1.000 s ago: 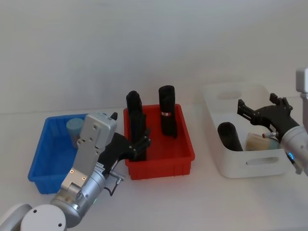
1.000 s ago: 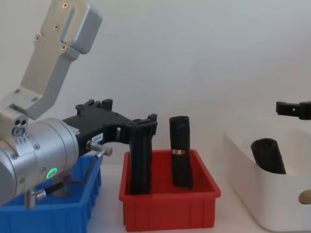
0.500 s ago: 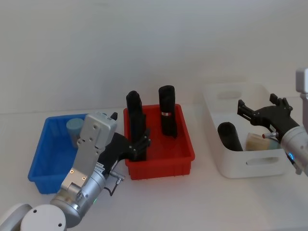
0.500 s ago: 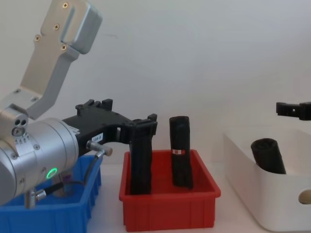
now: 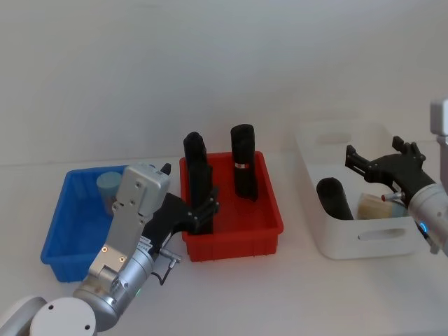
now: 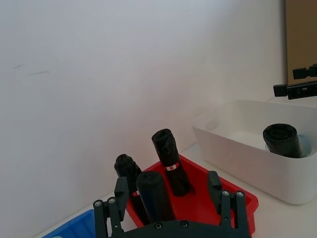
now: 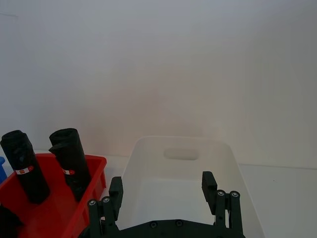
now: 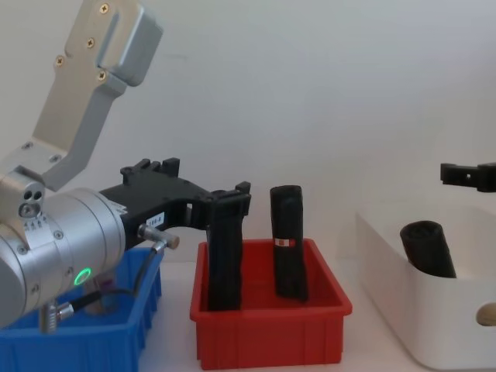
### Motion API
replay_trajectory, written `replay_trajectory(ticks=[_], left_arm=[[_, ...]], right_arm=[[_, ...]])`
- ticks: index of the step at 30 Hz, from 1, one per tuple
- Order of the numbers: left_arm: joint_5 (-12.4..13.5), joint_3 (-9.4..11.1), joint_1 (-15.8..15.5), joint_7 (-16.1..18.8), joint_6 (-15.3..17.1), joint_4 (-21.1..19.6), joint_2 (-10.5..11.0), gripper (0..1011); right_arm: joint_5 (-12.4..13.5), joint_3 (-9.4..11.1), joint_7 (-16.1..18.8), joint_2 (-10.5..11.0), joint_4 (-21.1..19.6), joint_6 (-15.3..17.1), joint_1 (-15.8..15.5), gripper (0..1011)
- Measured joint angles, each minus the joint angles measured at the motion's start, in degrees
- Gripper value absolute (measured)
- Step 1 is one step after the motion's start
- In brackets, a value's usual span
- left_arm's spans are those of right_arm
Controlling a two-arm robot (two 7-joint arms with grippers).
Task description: Pick the cotton swabs from the blue box and place them into the white box.
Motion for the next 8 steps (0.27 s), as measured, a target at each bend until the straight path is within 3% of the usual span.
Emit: replay_trajectory(ticks=[8], left_arm=[[0.0,0.0,0.0,0.0,0.0,0.0,0.0,1004]], right_arm=[[0.0,0.0,0.0,0.0,0.0,0.0,0.0,1003]])
